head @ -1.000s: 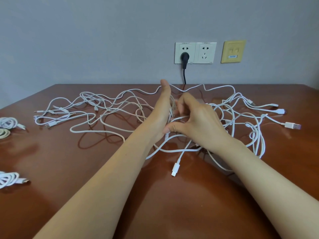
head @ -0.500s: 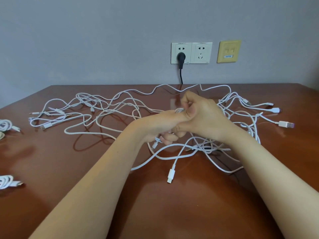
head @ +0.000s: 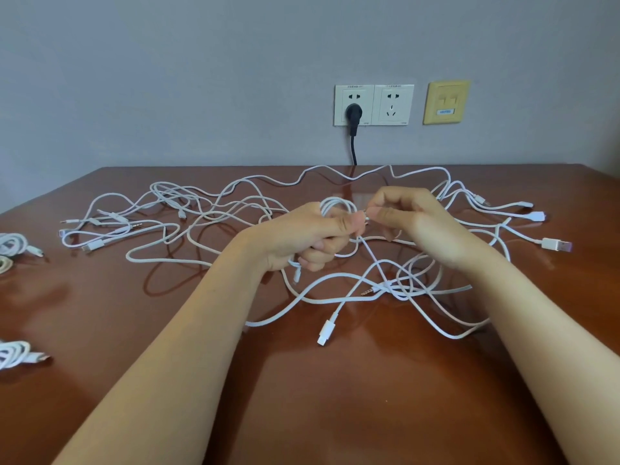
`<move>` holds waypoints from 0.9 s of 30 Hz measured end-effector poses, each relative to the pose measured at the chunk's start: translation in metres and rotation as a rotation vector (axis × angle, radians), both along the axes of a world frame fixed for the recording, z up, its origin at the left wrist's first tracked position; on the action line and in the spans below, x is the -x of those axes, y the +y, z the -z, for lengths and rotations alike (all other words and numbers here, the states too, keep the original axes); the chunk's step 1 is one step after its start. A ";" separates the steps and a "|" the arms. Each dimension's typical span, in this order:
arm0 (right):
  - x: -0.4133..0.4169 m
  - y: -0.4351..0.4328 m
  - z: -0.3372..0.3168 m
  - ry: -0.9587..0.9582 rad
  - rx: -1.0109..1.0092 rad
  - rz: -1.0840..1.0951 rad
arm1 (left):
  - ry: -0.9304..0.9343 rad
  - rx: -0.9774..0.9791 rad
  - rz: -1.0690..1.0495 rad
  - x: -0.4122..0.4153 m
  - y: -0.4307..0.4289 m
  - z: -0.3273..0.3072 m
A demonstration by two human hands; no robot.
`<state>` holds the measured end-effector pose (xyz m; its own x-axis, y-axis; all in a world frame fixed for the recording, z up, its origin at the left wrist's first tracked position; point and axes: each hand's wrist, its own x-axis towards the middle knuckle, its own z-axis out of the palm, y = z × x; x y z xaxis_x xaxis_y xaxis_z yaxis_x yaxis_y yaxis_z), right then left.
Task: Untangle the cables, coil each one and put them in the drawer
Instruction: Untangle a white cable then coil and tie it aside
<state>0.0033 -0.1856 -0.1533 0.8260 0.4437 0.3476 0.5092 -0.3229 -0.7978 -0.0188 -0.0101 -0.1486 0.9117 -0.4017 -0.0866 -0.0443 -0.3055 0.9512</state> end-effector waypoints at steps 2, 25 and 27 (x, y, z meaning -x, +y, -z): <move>-0.001 0.000 0.001 0.012 -0.014 0.017 | -0.004 0.123 0.023 0.003 0.001 -0.002; 0.014 0.022 0.006 -0.520 0.368 0.339 | -0.152 0.380 -0.454 -0.010 -0.003 0.001; 0.013 0.026 0.011 -0.584 0.432 0.303 | -0.157 0.387 -0.426 -0.009 -0.008 0.002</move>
<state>-0.0097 -0.1598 -0.1642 0.6692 0.4227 0.6111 0.6474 -0.7354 -0.2003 -0.0098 -0.0177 -0.1509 0.9895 0.0264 0.1420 -0.1430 0.0399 0.9889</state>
